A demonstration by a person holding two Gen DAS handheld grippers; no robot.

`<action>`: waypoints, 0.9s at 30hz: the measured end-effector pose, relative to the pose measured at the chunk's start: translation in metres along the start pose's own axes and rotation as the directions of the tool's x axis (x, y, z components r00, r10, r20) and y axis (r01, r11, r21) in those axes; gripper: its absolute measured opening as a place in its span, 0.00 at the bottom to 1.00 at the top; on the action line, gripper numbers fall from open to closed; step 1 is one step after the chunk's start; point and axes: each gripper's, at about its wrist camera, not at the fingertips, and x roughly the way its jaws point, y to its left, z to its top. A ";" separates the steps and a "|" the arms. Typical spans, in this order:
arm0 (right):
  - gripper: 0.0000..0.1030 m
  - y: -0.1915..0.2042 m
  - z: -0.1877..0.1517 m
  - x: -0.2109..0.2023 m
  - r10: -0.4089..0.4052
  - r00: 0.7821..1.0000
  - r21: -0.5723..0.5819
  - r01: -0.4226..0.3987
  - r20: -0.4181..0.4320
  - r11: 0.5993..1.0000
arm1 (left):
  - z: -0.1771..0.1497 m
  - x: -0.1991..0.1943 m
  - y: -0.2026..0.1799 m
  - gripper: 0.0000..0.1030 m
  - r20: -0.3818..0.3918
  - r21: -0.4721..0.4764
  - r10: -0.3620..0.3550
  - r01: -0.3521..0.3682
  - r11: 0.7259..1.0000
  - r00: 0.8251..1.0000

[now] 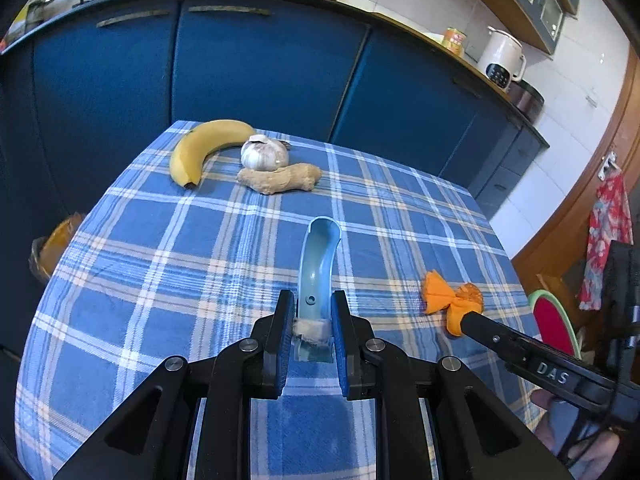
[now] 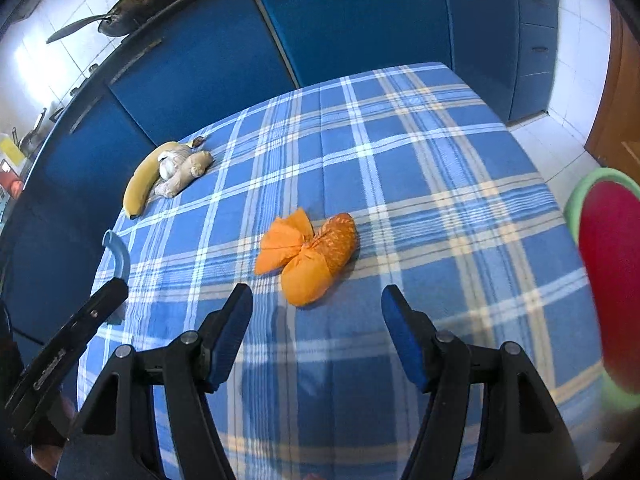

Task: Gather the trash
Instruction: 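Grasp the light-blue plastic piece with the left tool while the right tool grasps the orange gloves, then carry the blue piece and orange gloves over the red bucket and open both tools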

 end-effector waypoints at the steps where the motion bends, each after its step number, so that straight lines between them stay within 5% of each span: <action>1: 0.67 0.000 0.001 0.003 -0.003 1.000 0.001 0.003 0.006 1.000 | 0.000 0.001 0.001 0.18 -0.001 -0.001 -0.001 0.001 1.000 1.000; 5: 0.66 -0.001 0.003 0.010 -0.009 1.000 0.012 0.009 0.011 1.000 | -0.001 0.004 0.000 0.18 -0.006 0.003 -0.008 0.008 1.000 1.000; 18: 0.23 0.006 0.001 0.015 0.021 1.000 -0.043 -0.021 0.001 0.999 | -0.004 -0.002 -0.006 0.18 0.004 0.018 -0.006 0.006 1.000 1.000; 27: 0.18 0.007 -0.014 -0.020 0.082 0.995 -0.060 -0.079 0.049 0.995 | -0.007 -0.023 -0.017 0.18 0.017 0.028 -0.021 0.020 0.999 1.000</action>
